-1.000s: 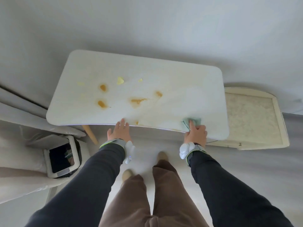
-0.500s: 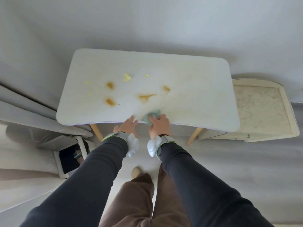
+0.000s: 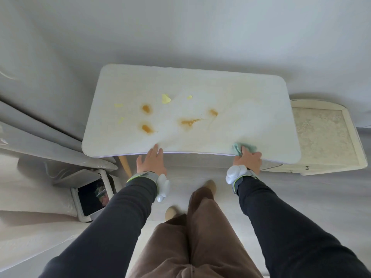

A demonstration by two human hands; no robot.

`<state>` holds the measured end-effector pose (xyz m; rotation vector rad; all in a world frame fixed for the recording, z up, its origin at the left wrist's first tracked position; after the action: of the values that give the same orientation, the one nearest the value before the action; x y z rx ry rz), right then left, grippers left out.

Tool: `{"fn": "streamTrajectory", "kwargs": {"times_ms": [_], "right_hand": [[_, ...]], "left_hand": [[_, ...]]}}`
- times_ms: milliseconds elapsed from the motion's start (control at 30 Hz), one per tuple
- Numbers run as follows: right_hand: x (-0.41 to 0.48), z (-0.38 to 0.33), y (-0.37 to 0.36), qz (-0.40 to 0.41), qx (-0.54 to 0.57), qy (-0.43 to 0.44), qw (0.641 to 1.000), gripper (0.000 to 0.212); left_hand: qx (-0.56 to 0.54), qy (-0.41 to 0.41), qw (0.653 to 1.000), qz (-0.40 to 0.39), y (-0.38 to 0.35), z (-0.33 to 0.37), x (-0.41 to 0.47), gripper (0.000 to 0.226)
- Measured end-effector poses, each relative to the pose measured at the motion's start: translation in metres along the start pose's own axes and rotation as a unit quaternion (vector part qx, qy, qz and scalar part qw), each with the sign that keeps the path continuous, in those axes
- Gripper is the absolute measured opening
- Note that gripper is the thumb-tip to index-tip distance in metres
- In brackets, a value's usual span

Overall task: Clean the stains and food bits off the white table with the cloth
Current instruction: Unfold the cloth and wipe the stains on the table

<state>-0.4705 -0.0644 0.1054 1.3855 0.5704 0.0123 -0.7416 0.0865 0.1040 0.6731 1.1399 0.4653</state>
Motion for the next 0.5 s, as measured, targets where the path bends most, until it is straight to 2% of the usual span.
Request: {"fn": "streamTrajectory", "kwargs": {"times_ms": [100,233,367,500], "right_hand": [[0.002,-0.016,-0.003,-0.03,0.018,-0.029,0.999,0.046],[-0.012,-0.079,-0.006,-0.056,-0.001,0.044,0.997,0.051],[-0.038,-0.154,-0.008,-0.079,-0.049,0.225,0.97,0.057],[-0.072,-0.197,-0.018,-0.085,-0.113,0.437,0.888,0.058]], "left_hand": [[-0.015,0.038,0.998,0.042,0.008,-0.019,0.001,0.074],[-0.038,0.073,0.995,0.063,0.016,-0.036,0.005,0.074],[-0.045,0.085,0.994,0.059,0.018,-0.044,0.007,0.074],[-0.033,0.073,0.995,0.064,0.023,-0.039,0.01,0.073]]}}
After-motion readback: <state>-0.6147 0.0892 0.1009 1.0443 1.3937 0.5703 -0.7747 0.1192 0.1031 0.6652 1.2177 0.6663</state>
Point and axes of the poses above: each hand's wrist, its own x-axis towards the middle knuckle, its own y-axis out of the back of the hand, z = x × y, the point moved 6 cm from there along x, towards the middle knuckle, and after that the axes turned 14 degrees about -x, right-handed, at the moved point
